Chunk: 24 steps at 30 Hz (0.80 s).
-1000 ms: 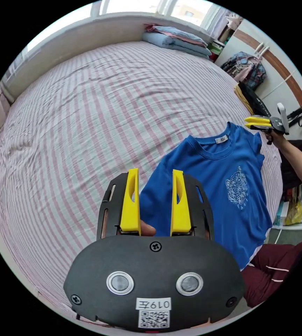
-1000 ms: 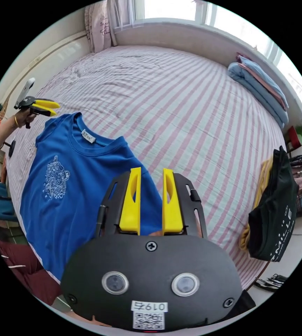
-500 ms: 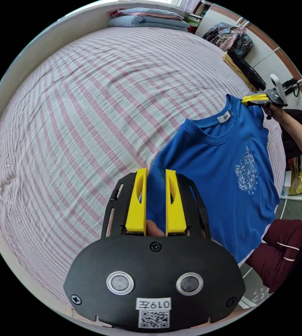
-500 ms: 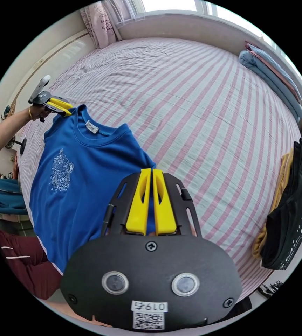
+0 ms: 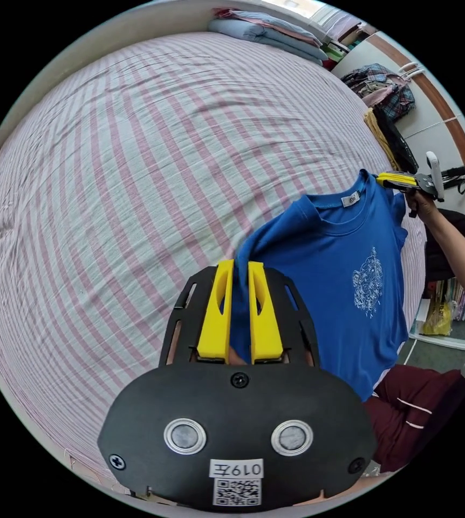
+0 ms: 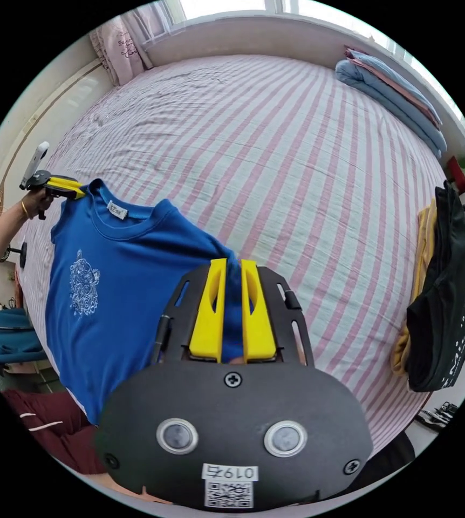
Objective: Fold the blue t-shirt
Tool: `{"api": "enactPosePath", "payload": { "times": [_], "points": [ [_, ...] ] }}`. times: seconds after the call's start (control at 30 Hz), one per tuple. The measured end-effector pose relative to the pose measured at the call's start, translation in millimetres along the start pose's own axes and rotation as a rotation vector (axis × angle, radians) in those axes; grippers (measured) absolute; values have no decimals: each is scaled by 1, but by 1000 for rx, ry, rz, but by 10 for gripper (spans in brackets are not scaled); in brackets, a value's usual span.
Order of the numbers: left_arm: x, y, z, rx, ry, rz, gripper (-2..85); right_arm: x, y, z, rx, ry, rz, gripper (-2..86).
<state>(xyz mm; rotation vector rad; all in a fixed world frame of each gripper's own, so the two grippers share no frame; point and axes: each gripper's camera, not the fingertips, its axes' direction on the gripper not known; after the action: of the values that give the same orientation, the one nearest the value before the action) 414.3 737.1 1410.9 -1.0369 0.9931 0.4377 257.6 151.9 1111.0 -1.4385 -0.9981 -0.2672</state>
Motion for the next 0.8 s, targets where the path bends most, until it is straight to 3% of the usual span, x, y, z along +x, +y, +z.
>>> {"api": "enactPosePath", "payload": {
  "times": [0.13, 0.37, 0.47, 0.57, 0.8],
  "points": [
    [-11, 34, -45, 121, -10, -64, 91, -2, 21, -18, 87, 50, 7, 110],
    [33, 162, -105, 343, 73, -136, 35, -54, 136, -59, 255, 5, 38, 5],
    [84, 240, -95, 325, 143, -158, 20, -88, 199, -46, 164, -118, 121, -4],
    [139, 312, -81, 236, 161, -198, 18, -136, 257, -34, 37, -95, 97, -1],
    [243, 441, -95, 90, -33, -224, 82, -220, 364, -6, -175, 26, -58, 107]
  ]
}}
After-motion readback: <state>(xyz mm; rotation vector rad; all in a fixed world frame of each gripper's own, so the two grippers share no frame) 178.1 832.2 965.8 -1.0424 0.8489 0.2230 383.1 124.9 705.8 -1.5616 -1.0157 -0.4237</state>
